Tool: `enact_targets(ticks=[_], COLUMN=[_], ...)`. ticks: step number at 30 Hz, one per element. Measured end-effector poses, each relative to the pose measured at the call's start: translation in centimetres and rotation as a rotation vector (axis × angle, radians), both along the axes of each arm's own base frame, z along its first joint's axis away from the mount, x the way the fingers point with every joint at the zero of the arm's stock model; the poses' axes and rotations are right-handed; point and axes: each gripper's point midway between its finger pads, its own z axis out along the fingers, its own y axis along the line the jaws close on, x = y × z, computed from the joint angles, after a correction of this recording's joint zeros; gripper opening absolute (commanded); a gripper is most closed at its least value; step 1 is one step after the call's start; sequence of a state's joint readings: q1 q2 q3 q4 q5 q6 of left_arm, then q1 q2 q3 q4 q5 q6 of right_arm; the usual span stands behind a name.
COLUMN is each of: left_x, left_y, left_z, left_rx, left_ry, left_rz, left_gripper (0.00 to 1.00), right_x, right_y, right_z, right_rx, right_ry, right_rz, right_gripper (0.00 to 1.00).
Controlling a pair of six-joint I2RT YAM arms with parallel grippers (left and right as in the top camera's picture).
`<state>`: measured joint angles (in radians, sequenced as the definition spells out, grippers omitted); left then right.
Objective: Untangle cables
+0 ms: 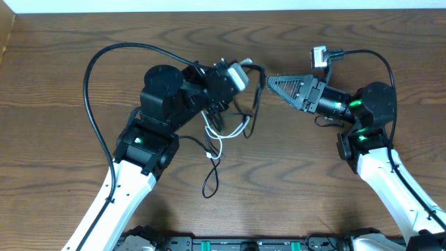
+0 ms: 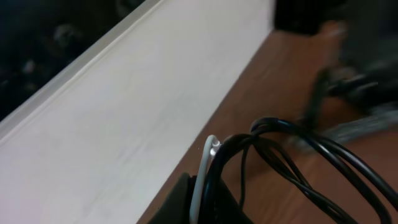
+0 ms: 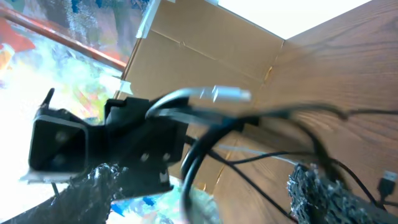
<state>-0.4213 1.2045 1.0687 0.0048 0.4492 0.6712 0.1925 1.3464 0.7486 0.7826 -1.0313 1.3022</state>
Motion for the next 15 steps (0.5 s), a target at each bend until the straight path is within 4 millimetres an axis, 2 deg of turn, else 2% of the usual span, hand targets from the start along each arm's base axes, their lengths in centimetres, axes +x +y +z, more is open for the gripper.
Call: enact_targets(ticks=[6,12,15], left_x=[-2.1,-2.5,-2.5], left_y=[-1.7,-2.7,-3.2], left_z=[0.2,-0.7,-1.3], left_rx=[-0.031,-0.032,-0.027], left_ry=[0.016,0.047,0.065], left_rz=[-0.155,-0.21,-0.228], left_gripper=[0.08,0.08,0.08], right_x=[0.0,-0.1,-0.1], right_y=[0.0,0.1,0.2], right_z=[0.0,0.0,0.0], right_rx=[0.002,0.004,0.004], right_ry=[0.005,0.011,0.011], right_rz=[0.001,0.003,0.004], right_gripper=[0.69,0.56,0.39])
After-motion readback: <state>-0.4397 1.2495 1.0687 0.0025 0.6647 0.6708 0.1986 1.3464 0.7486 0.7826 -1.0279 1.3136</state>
